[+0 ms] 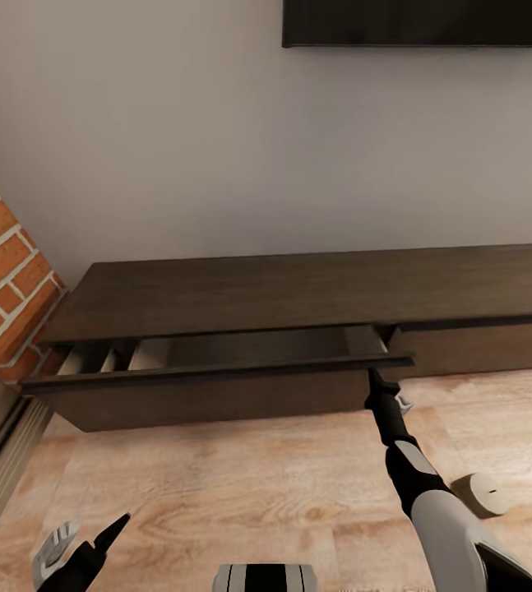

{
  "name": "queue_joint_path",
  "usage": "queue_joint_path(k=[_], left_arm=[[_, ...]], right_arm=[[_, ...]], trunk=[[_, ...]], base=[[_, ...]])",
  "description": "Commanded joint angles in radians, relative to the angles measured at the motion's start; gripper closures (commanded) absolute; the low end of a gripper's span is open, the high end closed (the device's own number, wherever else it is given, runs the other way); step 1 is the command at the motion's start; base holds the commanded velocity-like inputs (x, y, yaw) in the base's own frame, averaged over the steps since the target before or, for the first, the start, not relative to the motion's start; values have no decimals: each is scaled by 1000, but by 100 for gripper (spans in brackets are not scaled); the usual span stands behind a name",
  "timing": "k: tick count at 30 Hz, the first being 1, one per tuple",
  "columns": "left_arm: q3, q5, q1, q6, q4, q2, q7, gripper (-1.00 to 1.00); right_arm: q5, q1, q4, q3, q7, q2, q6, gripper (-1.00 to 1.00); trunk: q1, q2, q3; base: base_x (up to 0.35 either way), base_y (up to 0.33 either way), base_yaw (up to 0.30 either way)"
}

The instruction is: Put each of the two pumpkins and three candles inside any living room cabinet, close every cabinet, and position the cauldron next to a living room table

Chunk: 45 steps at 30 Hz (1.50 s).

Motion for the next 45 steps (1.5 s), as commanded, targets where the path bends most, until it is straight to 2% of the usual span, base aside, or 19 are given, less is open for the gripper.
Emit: queue_joint_path(k=[1,45], left_arm=[[2,6,0,6,-1,0,-1,-100],[3,12,0,6,-1,1,-3,-100]], right_arm=[[-33,-1,-17,-22,5,-6,14,100],[-25,-1,-17,-21,4,-6,14,100]], trunk=[[-1,0,-1],[-1,0,-1]], base=[[-129,0,0],[-123,0,0]])
